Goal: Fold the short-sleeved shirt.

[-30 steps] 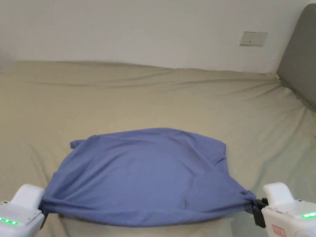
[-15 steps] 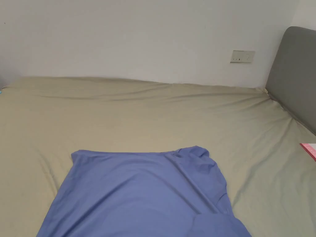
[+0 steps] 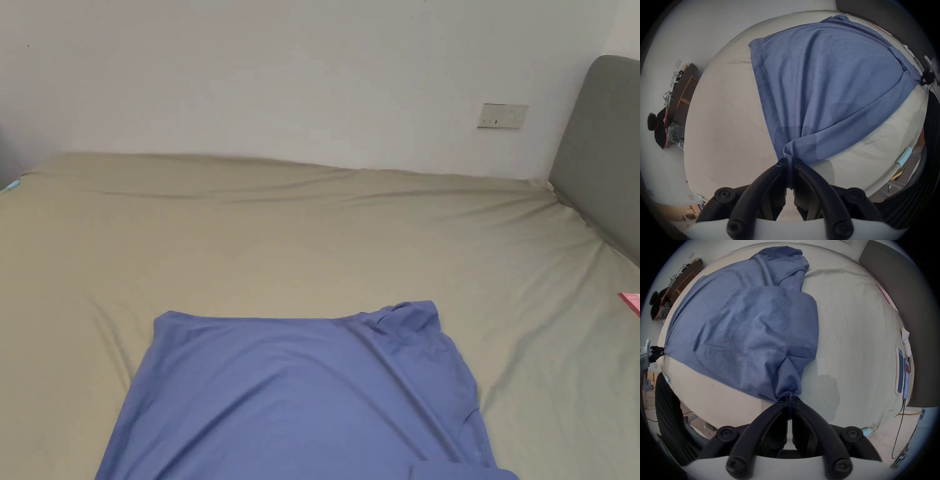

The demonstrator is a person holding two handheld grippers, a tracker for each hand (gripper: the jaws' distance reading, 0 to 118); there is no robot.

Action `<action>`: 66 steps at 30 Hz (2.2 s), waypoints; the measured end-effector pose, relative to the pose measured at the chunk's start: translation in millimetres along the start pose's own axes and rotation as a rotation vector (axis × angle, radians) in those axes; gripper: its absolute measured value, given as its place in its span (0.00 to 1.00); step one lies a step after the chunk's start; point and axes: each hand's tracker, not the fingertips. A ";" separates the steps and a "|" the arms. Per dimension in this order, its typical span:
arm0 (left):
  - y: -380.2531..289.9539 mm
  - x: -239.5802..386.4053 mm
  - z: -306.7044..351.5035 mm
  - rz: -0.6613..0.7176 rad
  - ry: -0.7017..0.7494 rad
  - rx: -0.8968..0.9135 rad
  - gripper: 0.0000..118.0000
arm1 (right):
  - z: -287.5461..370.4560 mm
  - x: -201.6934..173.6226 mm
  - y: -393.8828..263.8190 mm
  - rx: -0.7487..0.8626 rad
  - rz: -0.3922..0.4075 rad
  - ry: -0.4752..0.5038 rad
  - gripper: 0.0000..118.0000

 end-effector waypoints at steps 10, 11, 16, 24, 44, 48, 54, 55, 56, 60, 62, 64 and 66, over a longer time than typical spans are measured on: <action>48.3 -24.0 65.0 0.179 0.016 0.270 0.96 | 101.3 2.9 34.5 0.283 -0.013 -0.027 0.89; 59.0 -28.7 82.8 0.210 0.017 0.336 0.96 | 121.9 -1.0 42.3 0.360 -0.014 -0.022 0.89; 109.3 -35.3 189.2 0.372 0.069 0.730 0.96 | 221.7 -45.4 68.9 0.805 0.033 -0.040 0.89; 142.3 18.5 278.5 0.389 0.240 1.066 0.23 | 285.9 -126.7 75.7 1.193 0.054 -0.112 0.56; 106.2 2.2 168.8 0.293 0.201 0.723 0.00 | 239.6 -155.0 84.8 1.102 0.204 -0.148 0.02; 73.7 -16.0 99.1 0.366 0.099 0.456 0.22 | 223.0 -145.7 88.0 1.033 0.185 -0.133 0.02; 21.1 -3.2 26.0 0.372 0.053 0.148 0.87 | 212.8 -133.4 83.0 0.979 0.177 -0.151 0.02; 17.2 -1.7 20.4 0.379 0.060 0.133 0.91 | 212.1 -131.1 82.9 0.973 0.174 -0.154 0.02; 14.0 -0.6 15.1 0.384 0.062 0.114 0.91 | 211.4 -128.6 83.0 0.967 0.169 -0.156 0.02; 11.5 0.9 6.4 0.410 0.068 0.085 0.87 | 209.4 -120.8 82.4 0.944 0.145 -0.156 0.02; 13.6 0.6 6.7 0.414 0.063 0.085 0.60 | 208.3 -117.9 81.1 0.936 0.139 -0.156 0.02; 17.2 3.3 9.2 0.403 0.023 0.081 0.31 | 207.1 -116.1 80.5 0.926 0.135 -0.159 0.02; 21.4 10.5 10.7 0.398 -0.025 0.059 0.09 | 206.1 -113.7 77.8 0.917 0.131 -0.160 0.02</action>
